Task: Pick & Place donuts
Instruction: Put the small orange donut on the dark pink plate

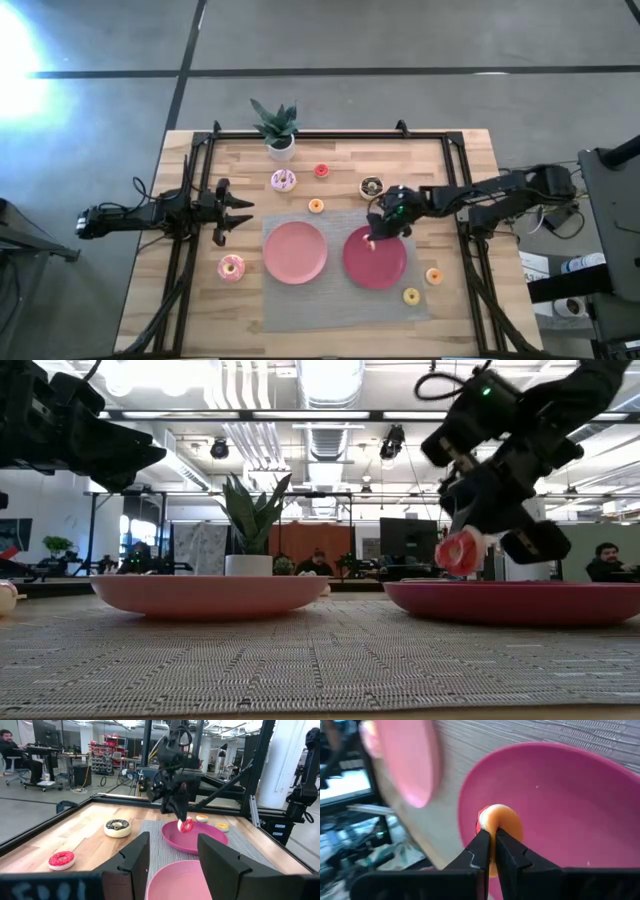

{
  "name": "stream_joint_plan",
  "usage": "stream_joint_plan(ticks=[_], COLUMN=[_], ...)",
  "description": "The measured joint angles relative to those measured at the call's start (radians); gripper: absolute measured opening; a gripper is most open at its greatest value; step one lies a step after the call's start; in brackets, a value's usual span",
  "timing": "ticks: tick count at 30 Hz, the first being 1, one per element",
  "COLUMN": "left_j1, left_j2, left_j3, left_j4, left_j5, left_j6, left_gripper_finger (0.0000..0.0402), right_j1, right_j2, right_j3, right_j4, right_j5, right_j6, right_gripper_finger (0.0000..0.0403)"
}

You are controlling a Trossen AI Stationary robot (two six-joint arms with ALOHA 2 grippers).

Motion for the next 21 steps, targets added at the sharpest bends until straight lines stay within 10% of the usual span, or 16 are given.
stream_joint_plan(ticks=[21], left_j1=[0.0], left_j2=[0.0], left_j3=[0.0], left_j4=[0.0], left_j5=[0.0], left_j6=[0.0], left_gripper_finger=[0.014], right_j1=[0.006], right_j2=[0.152], right_j3=[0.102], right_j4=[-0.074], right_j5=[0.027], right_j6=[-0.079], right_gripper_finger=[0.0013])
